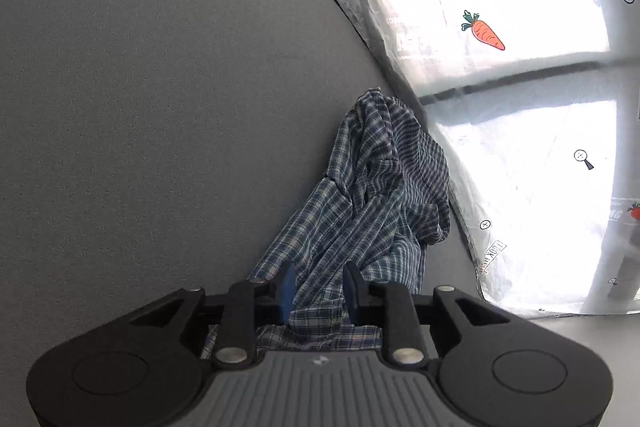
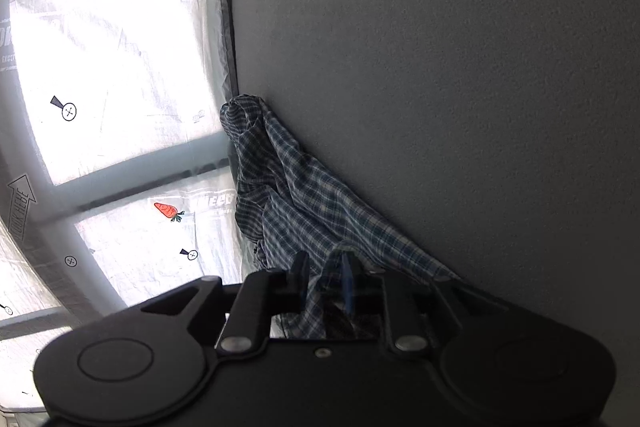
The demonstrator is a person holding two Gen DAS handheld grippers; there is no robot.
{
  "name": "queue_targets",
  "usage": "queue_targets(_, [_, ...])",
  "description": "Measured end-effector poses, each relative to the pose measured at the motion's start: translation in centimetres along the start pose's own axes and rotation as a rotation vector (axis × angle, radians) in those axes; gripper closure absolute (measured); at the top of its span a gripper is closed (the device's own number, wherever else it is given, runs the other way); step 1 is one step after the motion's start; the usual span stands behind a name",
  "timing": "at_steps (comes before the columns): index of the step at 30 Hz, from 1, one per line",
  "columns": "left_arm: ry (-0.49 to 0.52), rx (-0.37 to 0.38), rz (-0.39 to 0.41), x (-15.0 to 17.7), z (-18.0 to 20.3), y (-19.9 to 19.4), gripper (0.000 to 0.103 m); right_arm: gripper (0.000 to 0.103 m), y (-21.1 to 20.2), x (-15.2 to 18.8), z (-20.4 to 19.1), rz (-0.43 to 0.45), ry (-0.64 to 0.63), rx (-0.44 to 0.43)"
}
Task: Fold clothes
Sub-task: 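Lift the hem with both tools and fold it over toward the collar, then lay the folded hem down on the shirt and open both tools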
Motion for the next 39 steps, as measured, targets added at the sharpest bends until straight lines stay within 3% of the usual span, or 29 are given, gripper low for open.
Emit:
queue_targets(4, [-0.016, -0.043, 0.060, -0.7, -0.8, -0.9, 0.067, 0.074, 0.0, -1.3, -0.4, 0.024, 0.013, -0.015])
queue_targets(8, [-0.035, -0.021, 0.077, 0.3, -1.3, -2.2, 0.067, 0.075, -1.0, -1.6, 0.1, 0.050, 0.018, 0.016])
queue_targets(18, [0.120, -0.048, -0.020, 6.4, 0.2, -4.3, 0.062, 0.075, -3.4, 1.1, 1.8, 0.070, 0.097, 0.013])
queue_targets(25, [0.250, -0.060, -0.062, 9.1, 1.6, -4.3, 0.062, 0.081, -4.9, 4.6, -0.3, 0.085, -0.262, 0.147])
queue_targets(32, [0.388, -0.165, -0.121, 11.1, 2.0, -2.2, 0.063, 0.082, -4.0, 7.0, -2.6, 0.081, -0.551, 0.267])
queue_targets(39, [0.468, -0.185, -0.092, 10.5, 3.3, -1.2, 0.062, 0.083, -2.9, 9.3, -4.3, 0.087, -0.814, 0.374])
Point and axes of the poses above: each gripper's, at about its wrist camera, not at the fingertips, and y roughly the way its jaws point, z to its right, x to its underside, the point moved 4 cm from there along y, roughly the way its jaws point, and after that the axes turned 5 degrees about x, right-handed, at the moved point
